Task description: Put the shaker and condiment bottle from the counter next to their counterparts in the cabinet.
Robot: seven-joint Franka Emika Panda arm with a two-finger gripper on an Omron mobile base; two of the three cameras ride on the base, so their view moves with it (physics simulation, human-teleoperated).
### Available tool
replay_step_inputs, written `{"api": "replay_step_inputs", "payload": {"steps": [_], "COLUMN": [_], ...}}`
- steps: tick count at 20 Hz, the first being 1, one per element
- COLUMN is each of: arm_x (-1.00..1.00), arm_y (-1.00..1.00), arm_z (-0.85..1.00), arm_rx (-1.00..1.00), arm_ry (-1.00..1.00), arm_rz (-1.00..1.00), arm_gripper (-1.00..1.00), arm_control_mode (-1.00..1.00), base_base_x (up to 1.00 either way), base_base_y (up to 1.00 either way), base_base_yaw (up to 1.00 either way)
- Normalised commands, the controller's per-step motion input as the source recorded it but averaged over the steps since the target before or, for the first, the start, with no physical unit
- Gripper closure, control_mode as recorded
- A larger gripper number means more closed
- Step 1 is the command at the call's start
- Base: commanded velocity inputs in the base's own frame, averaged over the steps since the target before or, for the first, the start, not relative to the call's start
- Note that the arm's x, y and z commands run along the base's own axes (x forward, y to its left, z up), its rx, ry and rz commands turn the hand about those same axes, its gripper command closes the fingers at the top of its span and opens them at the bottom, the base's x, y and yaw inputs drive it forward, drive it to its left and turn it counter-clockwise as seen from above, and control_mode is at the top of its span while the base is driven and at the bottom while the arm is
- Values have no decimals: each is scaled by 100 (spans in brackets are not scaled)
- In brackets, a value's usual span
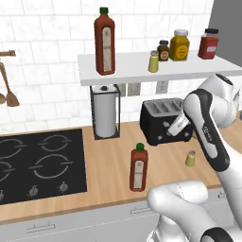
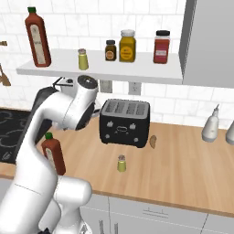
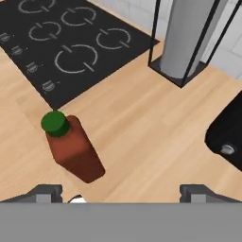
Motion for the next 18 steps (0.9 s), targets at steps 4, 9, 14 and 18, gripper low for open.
{"api": "replay_step_inputs", "payload": {"steps": [4,9,14,18], "arm_x": [-60,-23,-46,-41], "arm_y": [0,0,0,0], "arm_z": [-29,-46,-39,-29], "arm_rx": [6,-4,15,17], "arm_ry": [-13,-11,-15,-13], "arm_rz": [3,0,5,11], "arm_gripper": [-100,-100,-100,-100], "arm_control_mode": [-100,-100,-100,-100], "base_base_x": [0,0,0,0], "base_base_y": [0,0,0,0], "base_base_yaw": [0,0,0,0]}}
